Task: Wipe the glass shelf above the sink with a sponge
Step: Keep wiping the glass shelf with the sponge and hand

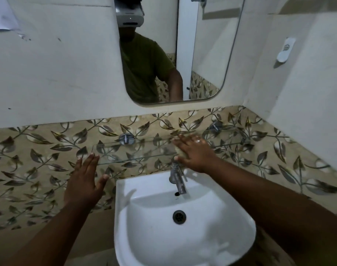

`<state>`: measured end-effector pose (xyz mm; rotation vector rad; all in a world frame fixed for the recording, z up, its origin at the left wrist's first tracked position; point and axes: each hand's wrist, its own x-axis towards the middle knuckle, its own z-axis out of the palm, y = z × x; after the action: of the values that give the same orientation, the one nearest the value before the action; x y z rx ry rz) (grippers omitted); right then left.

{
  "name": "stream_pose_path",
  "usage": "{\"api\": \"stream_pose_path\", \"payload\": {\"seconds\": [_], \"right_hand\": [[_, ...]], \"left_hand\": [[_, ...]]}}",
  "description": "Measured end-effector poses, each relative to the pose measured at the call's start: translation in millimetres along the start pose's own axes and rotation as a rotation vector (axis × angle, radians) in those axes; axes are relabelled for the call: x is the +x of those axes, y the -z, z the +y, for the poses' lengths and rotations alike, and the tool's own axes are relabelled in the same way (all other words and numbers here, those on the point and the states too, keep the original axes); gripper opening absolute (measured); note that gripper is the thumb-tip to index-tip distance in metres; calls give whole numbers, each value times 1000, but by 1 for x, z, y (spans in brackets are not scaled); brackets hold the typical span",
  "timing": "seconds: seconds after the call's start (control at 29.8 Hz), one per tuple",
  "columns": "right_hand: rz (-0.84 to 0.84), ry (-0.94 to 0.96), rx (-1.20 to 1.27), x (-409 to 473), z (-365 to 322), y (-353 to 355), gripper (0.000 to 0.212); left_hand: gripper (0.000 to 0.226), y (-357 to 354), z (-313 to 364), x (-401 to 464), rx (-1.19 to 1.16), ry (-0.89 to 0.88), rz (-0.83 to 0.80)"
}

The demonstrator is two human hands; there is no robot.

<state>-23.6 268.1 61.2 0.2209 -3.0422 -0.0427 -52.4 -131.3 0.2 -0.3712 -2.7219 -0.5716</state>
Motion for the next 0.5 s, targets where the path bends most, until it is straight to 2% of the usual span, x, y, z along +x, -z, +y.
{"api": "stream_pose_path", "payload": {"seconds": [0.2,0.27,0.5], "right_hand": [[-31,-532,88,-18,89,1,99],[-58,-622,110,-12,95,5,110],[-94,-878,158,25,107,17,117]], "left_hand": [[80,-9,-1,0,-9,-11,39],[80,-10,0,2,-11,-11,50],[80,-9,11,2,-6,-5,52]]}}
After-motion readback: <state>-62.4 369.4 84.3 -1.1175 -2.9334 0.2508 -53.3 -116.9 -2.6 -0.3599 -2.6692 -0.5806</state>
